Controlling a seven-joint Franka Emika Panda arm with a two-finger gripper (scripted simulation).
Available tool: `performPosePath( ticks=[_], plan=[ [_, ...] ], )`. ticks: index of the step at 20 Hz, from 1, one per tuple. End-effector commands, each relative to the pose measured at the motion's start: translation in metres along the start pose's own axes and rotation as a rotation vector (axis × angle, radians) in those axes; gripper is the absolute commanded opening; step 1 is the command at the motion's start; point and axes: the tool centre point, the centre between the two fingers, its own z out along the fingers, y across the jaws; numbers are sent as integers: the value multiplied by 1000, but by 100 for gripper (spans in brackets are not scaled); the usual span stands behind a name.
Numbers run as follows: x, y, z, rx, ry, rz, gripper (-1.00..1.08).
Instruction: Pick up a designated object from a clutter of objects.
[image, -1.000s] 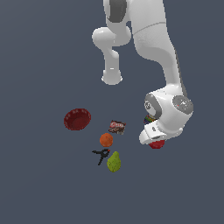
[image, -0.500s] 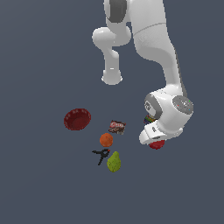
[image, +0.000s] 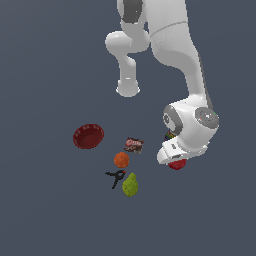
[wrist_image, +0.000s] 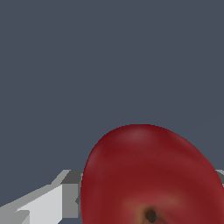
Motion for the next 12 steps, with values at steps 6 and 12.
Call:
performPosePath(
  ticks=[6, 12],
  plan=[
    [-4, 40, -39, 0, 4, 1, -100],
    [-11, 94, -90, 1, 4, 1, -100]
  ],
)
